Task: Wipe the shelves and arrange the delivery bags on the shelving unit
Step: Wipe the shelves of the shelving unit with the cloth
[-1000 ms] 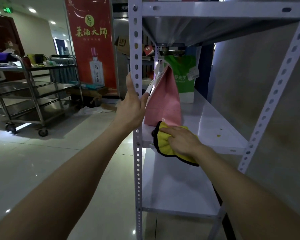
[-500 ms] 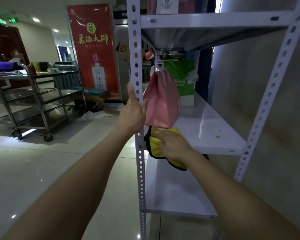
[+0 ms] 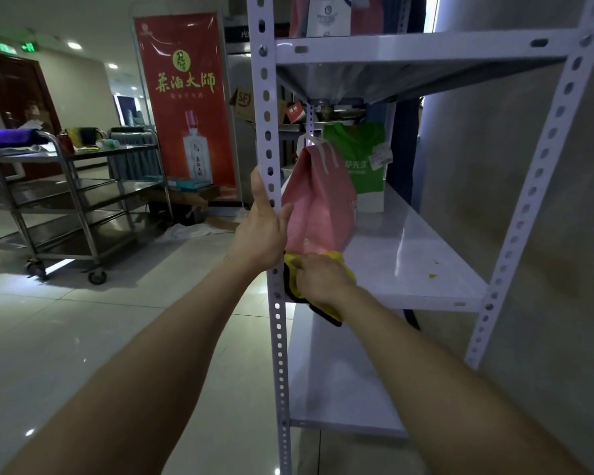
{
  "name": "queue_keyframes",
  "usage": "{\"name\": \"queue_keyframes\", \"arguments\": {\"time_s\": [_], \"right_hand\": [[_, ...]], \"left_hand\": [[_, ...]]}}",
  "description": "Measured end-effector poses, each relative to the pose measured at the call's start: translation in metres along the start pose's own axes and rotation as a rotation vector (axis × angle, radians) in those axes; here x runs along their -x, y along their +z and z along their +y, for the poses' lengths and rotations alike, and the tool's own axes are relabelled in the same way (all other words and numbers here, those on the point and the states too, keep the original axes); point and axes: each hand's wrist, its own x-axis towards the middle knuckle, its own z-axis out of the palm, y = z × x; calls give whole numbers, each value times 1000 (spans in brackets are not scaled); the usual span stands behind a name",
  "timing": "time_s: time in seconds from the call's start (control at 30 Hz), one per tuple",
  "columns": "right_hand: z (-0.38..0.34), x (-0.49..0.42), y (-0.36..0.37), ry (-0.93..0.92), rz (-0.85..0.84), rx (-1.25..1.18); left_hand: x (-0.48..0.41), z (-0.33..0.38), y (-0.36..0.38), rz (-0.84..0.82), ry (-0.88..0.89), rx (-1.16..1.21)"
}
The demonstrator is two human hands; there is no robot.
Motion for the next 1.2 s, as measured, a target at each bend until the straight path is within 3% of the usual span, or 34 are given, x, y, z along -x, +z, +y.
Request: {"name": "queue_keyframes", "arguments": {"time_s": [0.3,0.5,0.57,0.67,0.73,0.83,0.9,1.0,1.1,1.2], "right_hand": [[18,23,12,-43,153,-76],[75,64,-19,164,61,-248],[111,78,-36,272,49,-239],[159,89,-54,487,24,-149],[171,91,-56,539,20,-107],[166,93,-48,501,64,-51],[168,92,-43,479,54,-18],[178,84,-42,474,29,19],[186,65,-43,504,8,52],[203,36,-41,528,2,101]], "left_hand": [[2,2,0,24,18,-8],[1,17,-11,-99,-147,-45],[9,27,-16,-51,-195,-187],[36,35,-21,95,-61,-547],[56,36,-13,31,118,-712],[76,40,23,-154,356,-614],[75,46,53,-161,434,-472],[58,49,91,-188,461,-334],[42,35,122,-238,555,-386],[39,24,135,-238,499,-361]]}}
